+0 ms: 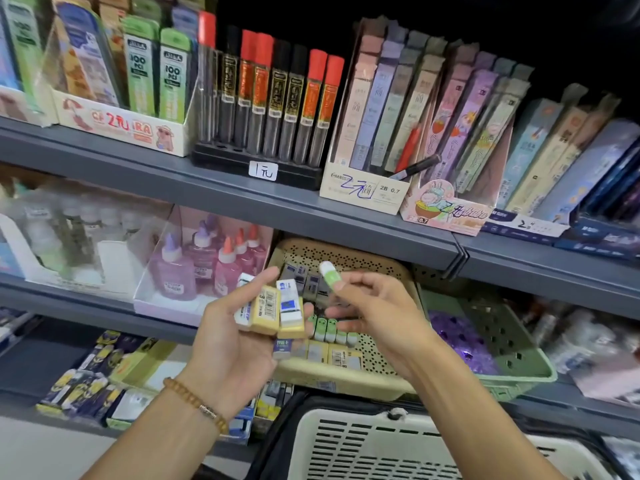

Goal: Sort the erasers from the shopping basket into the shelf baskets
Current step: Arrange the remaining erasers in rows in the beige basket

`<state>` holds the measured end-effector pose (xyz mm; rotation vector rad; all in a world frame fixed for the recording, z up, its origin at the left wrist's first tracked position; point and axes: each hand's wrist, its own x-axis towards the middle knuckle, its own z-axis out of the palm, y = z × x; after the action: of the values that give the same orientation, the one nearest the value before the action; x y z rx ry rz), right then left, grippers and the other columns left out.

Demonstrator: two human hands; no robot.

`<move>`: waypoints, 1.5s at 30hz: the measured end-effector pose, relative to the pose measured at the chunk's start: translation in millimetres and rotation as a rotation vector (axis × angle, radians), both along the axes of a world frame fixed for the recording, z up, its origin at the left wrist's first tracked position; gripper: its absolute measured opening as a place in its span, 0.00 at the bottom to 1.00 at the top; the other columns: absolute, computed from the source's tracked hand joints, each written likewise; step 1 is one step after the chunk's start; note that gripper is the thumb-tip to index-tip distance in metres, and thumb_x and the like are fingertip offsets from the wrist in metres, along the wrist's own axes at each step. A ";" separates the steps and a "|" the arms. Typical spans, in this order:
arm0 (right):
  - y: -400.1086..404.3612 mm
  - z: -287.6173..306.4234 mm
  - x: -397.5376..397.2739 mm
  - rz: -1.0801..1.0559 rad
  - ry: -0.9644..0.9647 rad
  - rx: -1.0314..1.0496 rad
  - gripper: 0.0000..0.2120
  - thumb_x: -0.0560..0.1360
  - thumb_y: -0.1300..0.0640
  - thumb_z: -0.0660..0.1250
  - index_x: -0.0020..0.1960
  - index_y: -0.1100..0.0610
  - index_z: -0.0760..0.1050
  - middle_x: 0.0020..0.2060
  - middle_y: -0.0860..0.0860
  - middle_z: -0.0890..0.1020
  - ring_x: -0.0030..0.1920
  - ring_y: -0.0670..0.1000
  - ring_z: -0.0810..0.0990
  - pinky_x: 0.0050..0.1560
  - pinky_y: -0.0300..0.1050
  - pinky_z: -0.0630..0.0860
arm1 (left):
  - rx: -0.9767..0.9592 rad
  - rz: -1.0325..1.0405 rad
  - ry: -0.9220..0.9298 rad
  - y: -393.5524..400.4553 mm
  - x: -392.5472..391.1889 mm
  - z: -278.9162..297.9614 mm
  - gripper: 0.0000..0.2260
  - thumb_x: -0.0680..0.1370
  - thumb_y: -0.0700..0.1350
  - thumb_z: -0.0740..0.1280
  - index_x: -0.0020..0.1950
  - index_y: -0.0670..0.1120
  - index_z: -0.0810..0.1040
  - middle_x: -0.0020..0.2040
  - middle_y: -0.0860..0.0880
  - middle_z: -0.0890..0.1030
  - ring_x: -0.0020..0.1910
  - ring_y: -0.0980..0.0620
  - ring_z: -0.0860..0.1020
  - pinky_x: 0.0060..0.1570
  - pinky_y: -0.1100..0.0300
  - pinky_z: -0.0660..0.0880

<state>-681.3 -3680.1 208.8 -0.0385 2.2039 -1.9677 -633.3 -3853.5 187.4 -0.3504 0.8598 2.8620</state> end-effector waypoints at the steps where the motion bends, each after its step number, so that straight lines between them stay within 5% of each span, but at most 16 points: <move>1: 4.2 -4.4 -5.6 -0.049 -0.010 0.041 0.06 0.75 0.58 0.72 0.51 0.57 0.80 0.38 0.52 0.85 0.36 0.48 0.84 0.33 0.38 0.77 | -0.004 0.006 -0.010 -2.6 -0.2 -0.3 0.26 0.55 0.45 0.77 0.53 0.44 0.85 0.54 0.35 0.82 0.46 0.36 0.83 0.38 0.48 0.80; 6: 17.7 -29.7 -29.3 -0.225 -0.093 0.227 0.08 0.72 0.68 0.73 0.50 0.62 0.79 0.31 0.51 0.82 0.27 0.46 0.76 0.30 0.39 0.73 | -0.010 0.024 -0.029 -15.4 1.1 -3.0 0.20 0.63 0.44 0.74 0.55 0.44 0.85 0.56 0.35 0.82 0.51 0.34 0.82 0.44 0.46 0.81; 13: 10.0 -43.9 -52.1 -0.236 -0.149 0.344 0.08 0.70 0.68 0.74 0.37 0.56 0.83 0.30 0.50 0.84 0.30 0.46 0.78 0.31 0.37 0.75 | -0.024 0.009 -0.030 -24.2 3.2 -2.7 0.15 0.70 0.43 0.71 0.56 0.42 0.84 0.59 0.34 0.80 0.51 0.34 0.82 0.39 0.47 0.81; 20: -10.5 -43.6 -50.4 -0.131 -0.150 0.416 0.02 0.74 0.65 0.71 0.46 0.60 0.82 0.34 0.54 0.85 0.26 0.43 0.80 0.31 0.36 0.78 | -0.040 -0.008 -0.031 -19.8 1.7 -1.6 0.13 0.71 0.43 0.70 0.55 0.44 0.84 0.56 0.36 0.82 0.52 0.34 0.82 0.44 0.45 0.80; 26: -18.6 -10.8 -16.6 0.102 0.085 0.254 0.10 0.75 0.45 0.70 0.48 0.51 0.83 0.35 0.44 0.84 0.31 0.41 0.77 0.31 0.34 0.72 | -0.056 -0.035 -0.015 -13.1 -1.5 -4.6 0.12 0.73 0.43 0.69 0.55 0.45 0.84 0.53 0.37 0.83 0.51 0.34 0.81 0.37 0.48 0.80; 31: -22.5 -6.4 -5.9 0.196 -0.016 0.101 0.04 0.73 0.60 0.73 0.48 0.56 0.83 0.33 0.49 0.82 0.27 0.43 0.73 0.23 0.34 0.66 | -0.054 -0.070 0.005 -3.0 -3.0 -4.1 0.12 0.72 0.43 0.68 0.54 0.47 0.85 0.48 0.38 0.84 0.36 0.40 0.80 0.27 0.52 0.76; 36: 9.2 -15.4 -26.1 -0.195 -0.223 -0.345 0.06 0.74 0.68 0.68 0.50 0.66 0.78 0.33 0.55 0.82 0.28 0.47 0.74 0.23 0.37 0.66 | -0.042 -0.059 -0.043 4.8 -7.5 -4.3 0.11 0.73 0.41 0.69 0.54 0.45 0.85 0.49 0.38 0.82 0.41 0.36 0.83 0.36 0.47 0.80; 39: 27.2 -25.5 -47.9 -0.423 -0.154 -0.186 0.08 0.74 0.70 0.69 0.53 0.65 0.76 0.32 0.54 0.79 0.27 0.49 0.73 0.23 0.40 0.65 | -0.009 -0.055 -0.051 0.3 -12.3 -2.4 0.13 0.72 0.40 0.70 0.56 0.44 0.84 0.46 0.36 0.84 0.44 0.36 0.84 0.36 0.46 0.81; 45: 29.7 -43.7 -87.3 -0.430 -0.178 0.229 0.03 0.76 0.64 0.68 0.45 0.58 0.80 0.26 0.52 0.78 0.22 0.47 0.70 0.23 0.37 0.66 | 0.048 -0.001 0.000 -14.3 -18.0 -4.1 0.18 0.67 0.40 0.69 0.56 0.43 0.82 0.48 0.37 0.83 0.47 0.35 0.83 0.37 0.46 0.78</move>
<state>-768.6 -3650.5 165.2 0.6660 2.4488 -1.7965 -651.2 -3867.7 183.3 -0.3447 0.7891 2.8760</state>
